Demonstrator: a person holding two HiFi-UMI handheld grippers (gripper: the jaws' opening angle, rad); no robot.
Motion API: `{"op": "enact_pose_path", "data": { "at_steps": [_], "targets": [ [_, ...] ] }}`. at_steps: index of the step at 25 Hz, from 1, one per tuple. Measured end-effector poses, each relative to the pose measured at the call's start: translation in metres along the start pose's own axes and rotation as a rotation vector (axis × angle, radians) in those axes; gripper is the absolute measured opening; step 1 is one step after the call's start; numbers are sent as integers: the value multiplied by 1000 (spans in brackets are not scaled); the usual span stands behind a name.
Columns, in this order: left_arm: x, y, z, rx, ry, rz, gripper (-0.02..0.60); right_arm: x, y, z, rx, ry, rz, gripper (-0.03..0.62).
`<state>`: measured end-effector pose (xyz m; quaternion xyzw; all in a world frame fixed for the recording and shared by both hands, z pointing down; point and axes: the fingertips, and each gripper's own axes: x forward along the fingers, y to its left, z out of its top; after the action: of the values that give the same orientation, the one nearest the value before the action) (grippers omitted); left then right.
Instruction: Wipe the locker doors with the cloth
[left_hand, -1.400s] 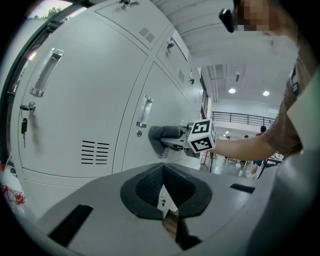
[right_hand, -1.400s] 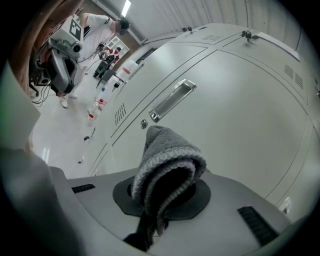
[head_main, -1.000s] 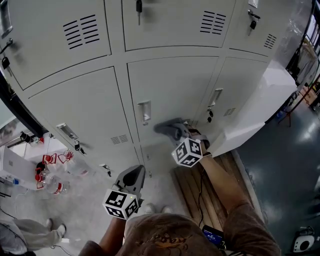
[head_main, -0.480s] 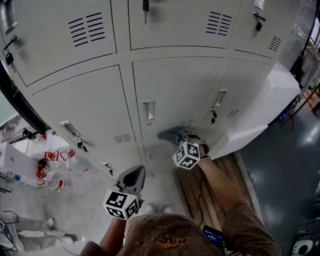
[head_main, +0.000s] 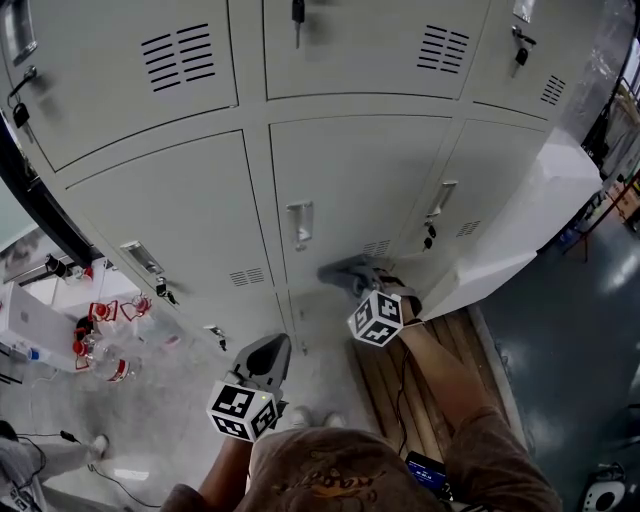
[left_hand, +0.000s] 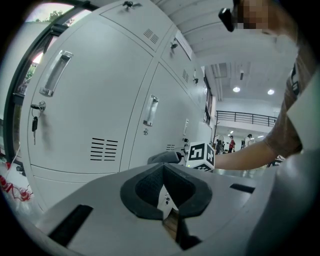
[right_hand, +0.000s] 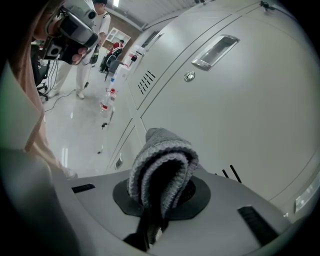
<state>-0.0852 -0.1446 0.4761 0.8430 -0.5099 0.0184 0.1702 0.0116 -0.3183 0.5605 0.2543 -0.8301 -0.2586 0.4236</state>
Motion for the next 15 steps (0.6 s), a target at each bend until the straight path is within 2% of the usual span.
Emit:
{"op": "enact_pose_path", "data": {
  "at_steps": [7, 15],
  "targets": [
    [7, 0, 4, 11, -19, -16, 0, -28, -7, 8, -29, -24, -35, 34],
    [19, -13, 6, 14, -17, -70, 0, -90, -59, 36, -48, -91, -170, 34]
  ]
}}
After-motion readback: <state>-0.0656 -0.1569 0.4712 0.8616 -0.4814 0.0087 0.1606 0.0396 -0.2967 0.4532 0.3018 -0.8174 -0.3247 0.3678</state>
